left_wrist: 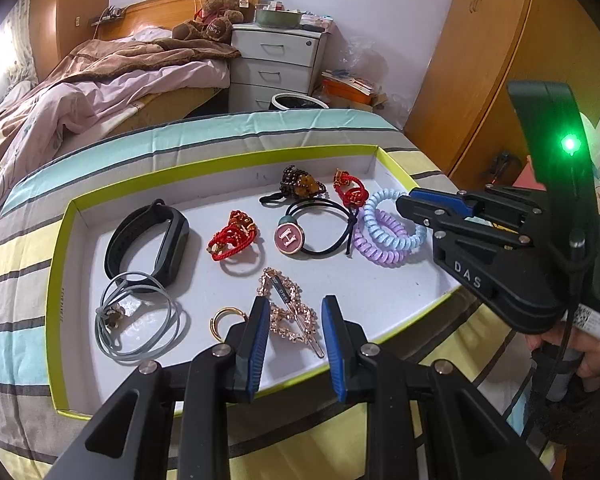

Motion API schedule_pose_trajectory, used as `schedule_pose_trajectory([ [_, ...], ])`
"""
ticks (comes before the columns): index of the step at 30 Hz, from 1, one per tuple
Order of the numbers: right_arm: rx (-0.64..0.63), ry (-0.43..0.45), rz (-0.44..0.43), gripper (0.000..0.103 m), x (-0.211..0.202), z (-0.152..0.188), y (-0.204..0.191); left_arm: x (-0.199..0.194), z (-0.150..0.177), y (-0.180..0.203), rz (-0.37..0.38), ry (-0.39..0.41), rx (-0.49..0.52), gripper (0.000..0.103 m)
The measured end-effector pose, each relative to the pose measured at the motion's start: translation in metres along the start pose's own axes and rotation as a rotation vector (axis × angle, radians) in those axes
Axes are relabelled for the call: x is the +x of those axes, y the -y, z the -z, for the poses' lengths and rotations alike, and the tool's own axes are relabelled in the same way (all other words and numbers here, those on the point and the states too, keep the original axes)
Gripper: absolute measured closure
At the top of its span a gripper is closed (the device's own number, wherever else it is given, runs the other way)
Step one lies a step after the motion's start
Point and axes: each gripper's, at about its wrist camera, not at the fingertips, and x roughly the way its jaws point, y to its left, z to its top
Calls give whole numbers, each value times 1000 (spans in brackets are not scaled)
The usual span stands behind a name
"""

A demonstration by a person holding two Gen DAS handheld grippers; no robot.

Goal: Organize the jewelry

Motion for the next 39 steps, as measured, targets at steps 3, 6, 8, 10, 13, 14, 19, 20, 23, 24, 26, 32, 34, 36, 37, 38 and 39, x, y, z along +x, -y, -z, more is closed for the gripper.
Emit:
schedule_pose_trajectory([
  [3, -31, 4, 17, 93, 0, 2, -4, 1, -1, 0, 3, -3, -8, 76],
  [6, -45, 6, 25, 93, 1, 2, -4, 1, -2, 0, 3, -3, -6, 76],
  [8, -53, 8, 29, 93, 1, 2, -5, 1, -1, 0, 6, -4, -10, 76],
  [10, -64, 10, 33, 93, 1, 2, -7, 1, -2, -1, 8, -6, -17, 76],
  [13, -66, 18, 27, 88, -1, 4, -8, 0, -2, -1, 1, -6, -18, 75],
  [14, -64, 22, 23, 87, -2, 5, -8, -1, -3, -1, -6, -6, -18, 74],
  [19, -64, 42, 5, 77, -7, 6, -8, -6, -1, 0, -14, -3, -16, 72],
  [20, -59, 45, -6, 75, -9, 7, -8, -7, 0, 0, -18, -2, -16, 69],
  [23, -50, 60, -9, 69, -15, 8, -10, -11, 1, -1, -21, 3, -28, 65],
  [24, -48, 64, -10, 69, -16, 8, -10, -14, 3, -1, -27, 5, -31, 65],
  [26, -42, 70, -17, 69, -21, 10, -10, -19, 5, -1, -32, 13, -30, 64],
  [32, 19, 106, -31, 67, -46, 18, -6, -41, 13, 2, -52, 51, -46, 59],
  [34, 54, 117, -57, 57, -55, 23, -6, -50, 17, 5, -84, 72, -43, 53],
  [36, 77, 124, -70, 56, -63, 30, -7, -60, 24, 8, -118, 101, -40, 41],
  [37, 89, 132, -74, 56, -69, 34, -8, -63, 27, 9, -123, 108, -47, 39],
  [38, 100, 137, -76, 56, -73, 36, -10, -68, 31, 8, -131, 115, -65, 38],
  [39, 120, 144, -80, 56, -80, 40, -11, -72, 33, 6, -145, 116, -81, 37],
])
